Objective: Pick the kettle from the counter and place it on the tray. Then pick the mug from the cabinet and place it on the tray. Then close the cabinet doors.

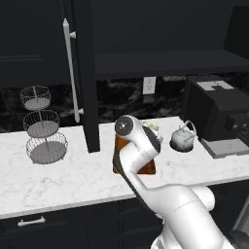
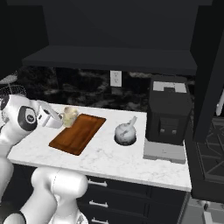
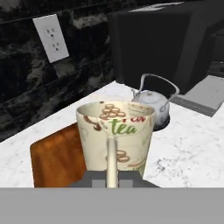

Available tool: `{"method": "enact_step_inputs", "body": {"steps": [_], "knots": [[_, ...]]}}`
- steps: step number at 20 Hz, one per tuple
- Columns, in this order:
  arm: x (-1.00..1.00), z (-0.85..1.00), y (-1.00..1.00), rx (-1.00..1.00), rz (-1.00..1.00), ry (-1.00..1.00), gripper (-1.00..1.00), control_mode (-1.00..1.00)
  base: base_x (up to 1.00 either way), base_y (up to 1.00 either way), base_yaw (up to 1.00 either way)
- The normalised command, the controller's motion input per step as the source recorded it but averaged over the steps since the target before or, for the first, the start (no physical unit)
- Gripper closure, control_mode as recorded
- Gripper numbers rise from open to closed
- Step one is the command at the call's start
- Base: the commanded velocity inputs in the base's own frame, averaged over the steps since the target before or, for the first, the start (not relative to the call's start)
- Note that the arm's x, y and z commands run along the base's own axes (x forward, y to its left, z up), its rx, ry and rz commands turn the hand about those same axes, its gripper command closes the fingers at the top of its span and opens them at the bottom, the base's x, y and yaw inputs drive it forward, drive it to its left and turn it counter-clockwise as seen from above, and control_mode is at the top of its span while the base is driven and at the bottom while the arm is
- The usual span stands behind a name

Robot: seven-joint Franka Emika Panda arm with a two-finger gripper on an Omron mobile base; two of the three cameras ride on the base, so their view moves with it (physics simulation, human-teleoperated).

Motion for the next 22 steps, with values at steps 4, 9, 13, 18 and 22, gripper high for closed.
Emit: {"method": "enact_step_inputs", "body": {"steps": [4,9,13,18,22], "knots": [[0.69,-0.47,0.19,0.0,-0.19,0.0,1.0,-1.0,0.0,0.0,0.0],[0.63,-0.42,0.06,0.0,-0.16,0.0,1.0,-1.0,0.0,0.0,0.0],[0.57,-0.3,0.02,0.0,-0.2,0.0,1.0,-1.0,0.0,0.0,0.0],[0.55,-0.1,0.07,-0.07,-0.21,0.0,1.0,-1.0,0.0,0.0,0.0],[0.57,-0.14,0.1,-0.14,-0.19,0.0,1.0,-1.0,0.0,0.0,0.0]]}}
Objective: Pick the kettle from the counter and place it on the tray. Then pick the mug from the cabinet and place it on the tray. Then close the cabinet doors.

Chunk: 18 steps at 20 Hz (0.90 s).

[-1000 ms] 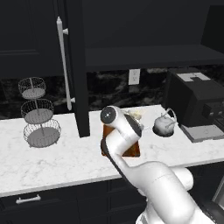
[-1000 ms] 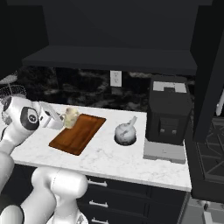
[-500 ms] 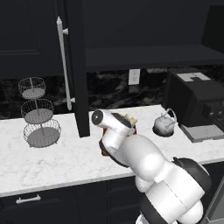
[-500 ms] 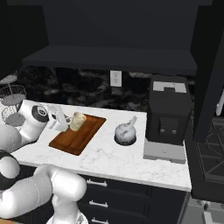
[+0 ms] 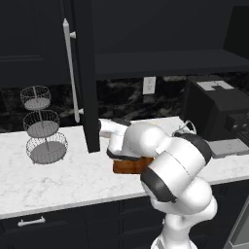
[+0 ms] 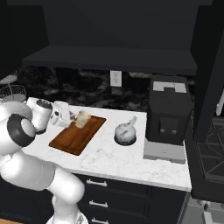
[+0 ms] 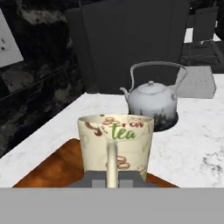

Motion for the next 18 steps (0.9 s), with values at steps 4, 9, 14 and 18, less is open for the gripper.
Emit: {"method": "enact_step_inputs", "body": {"steps": [4,9,14,18], "knots": [[0.51,-0.2,0.07,-0.21,-0.16,0.0,1.0,-1.0,0.0,0.0,0.0],[0.42,-0.19,0.08,-0.2,-0.12,0.0,1.0,-1.0,0.0,0.0,0.0],[0.24,-0.43,0.12,-0.16,-0.07,0.0,1.0,-1.0,0.0,0.0,0.0],[0.0,-0.55,0.06,-0.1,-0.05,-0.01,1.0,-1.0,0.0,0.0,0.0]]}}
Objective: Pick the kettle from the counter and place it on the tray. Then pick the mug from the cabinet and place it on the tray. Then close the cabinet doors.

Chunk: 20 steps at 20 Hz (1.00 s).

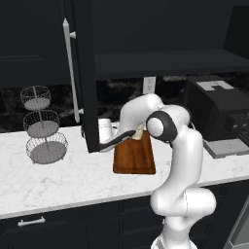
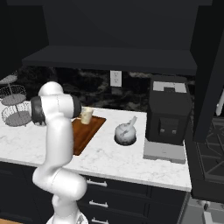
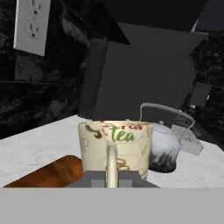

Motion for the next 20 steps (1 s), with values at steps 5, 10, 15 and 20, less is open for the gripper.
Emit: {"method": "enact_step_inputs", "body": {"steps": [5,10,15,20], "knots": [[0.07,-0.28,0.02,-0.03,-0.08,-0.03,1.0,-1.0,0.0,0.0,0.0],[0.02,-0.26,-0.12,0.06,-0.01,-0.11,1.0,-1.0,0.0,0.0,0.0],[0.0,-0.33,-0.21,0.13,0.0,-0.3,1.0,-1.0,0.0,0.0,0.0],[0.02,-0.3,-0.07,0.11,0.0,-0.38,1.0,-1.0,0.0,0.0,0.0]]}}
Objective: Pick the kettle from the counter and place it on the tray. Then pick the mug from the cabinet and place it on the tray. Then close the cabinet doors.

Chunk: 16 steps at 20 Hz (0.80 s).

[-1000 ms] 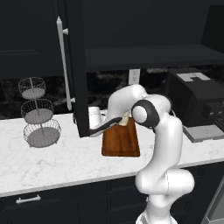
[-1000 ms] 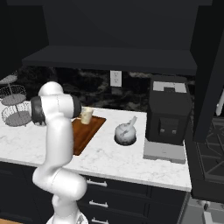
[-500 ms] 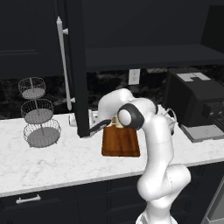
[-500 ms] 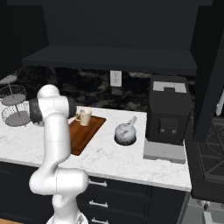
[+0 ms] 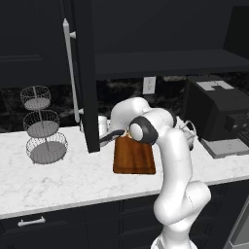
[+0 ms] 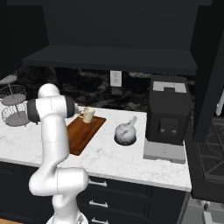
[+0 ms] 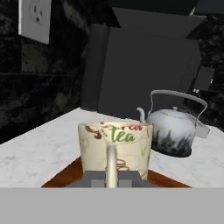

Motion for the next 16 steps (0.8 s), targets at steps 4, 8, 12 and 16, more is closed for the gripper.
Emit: {"method": "enact_step_inputs", "body": {"steps": [4,8,12,16], "knots": [[0.0,-0.53,0.0,0.03,0.0,-0.39,1.0,-1.0,0.0,0.0,0.0],[0.0,-0.6,0.01,0.0,0.0,-0.31,1.0,-1.0,0.0,0.0,0.0],[-0.11,-0.63,0.08,0.0,0.0,-0.25,1.0,-1.0,0.0,0.0,0.0],[-0.14,-0.44,0.15,0.0,0.0,-0.13,1.0,-1.0,0.0,0.0,0.0]]}}
